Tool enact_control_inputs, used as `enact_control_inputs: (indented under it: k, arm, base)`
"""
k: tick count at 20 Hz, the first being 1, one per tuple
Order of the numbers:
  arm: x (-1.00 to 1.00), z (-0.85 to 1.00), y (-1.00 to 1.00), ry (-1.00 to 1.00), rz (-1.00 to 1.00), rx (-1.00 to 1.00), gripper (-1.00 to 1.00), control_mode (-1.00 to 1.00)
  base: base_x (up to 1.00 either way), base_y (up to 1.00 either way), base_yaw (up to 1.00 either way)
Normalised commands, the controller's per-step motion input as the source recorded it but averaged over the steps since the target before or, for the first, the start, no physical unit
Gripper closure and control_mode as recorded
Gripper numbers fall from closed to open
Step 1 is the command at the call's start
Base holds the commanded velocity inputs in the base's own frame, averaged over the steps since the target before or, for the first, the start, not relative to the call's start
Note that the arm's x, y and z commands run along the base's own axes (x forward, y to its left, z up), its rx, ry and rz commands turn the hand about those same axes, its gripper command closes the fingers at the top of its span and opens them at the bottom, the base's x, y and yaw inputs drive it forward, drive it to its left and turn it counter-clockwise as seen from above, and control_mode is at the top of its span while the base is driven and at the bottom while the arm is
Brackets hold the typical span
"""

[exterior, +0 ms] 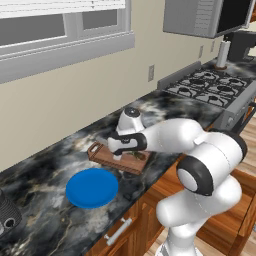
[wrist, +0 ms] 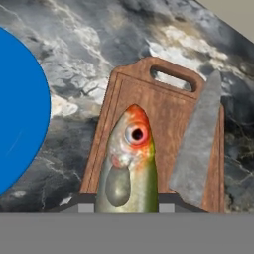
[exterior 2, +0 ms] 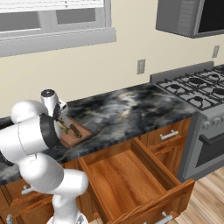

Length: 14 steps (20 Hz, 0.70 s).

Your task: Pick up the knife from the drawer and place it on the cutting board. Then place the meat from the plate to the cutting board.

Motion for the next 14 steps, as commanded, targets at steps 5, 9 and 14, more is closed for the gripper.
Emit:
enact_control_inputs:
  k: [5,9,14]
  arm:
    - [0.06,-0.18,-0.02,0.0,0.0,0.0,1.0,-1.0]
    - [0.08,-0.15,-0.06,0.0,0.0,0.0,1.0,-1.0]
    - [0.12,-0.15,-0.04,0.0,0.0,0.0,1.0,-1.0]
  base:
    - [0.0,0.0,0.0]
    - [0.0,0.0,0.0]
    - [0.0,0.0,0.0]
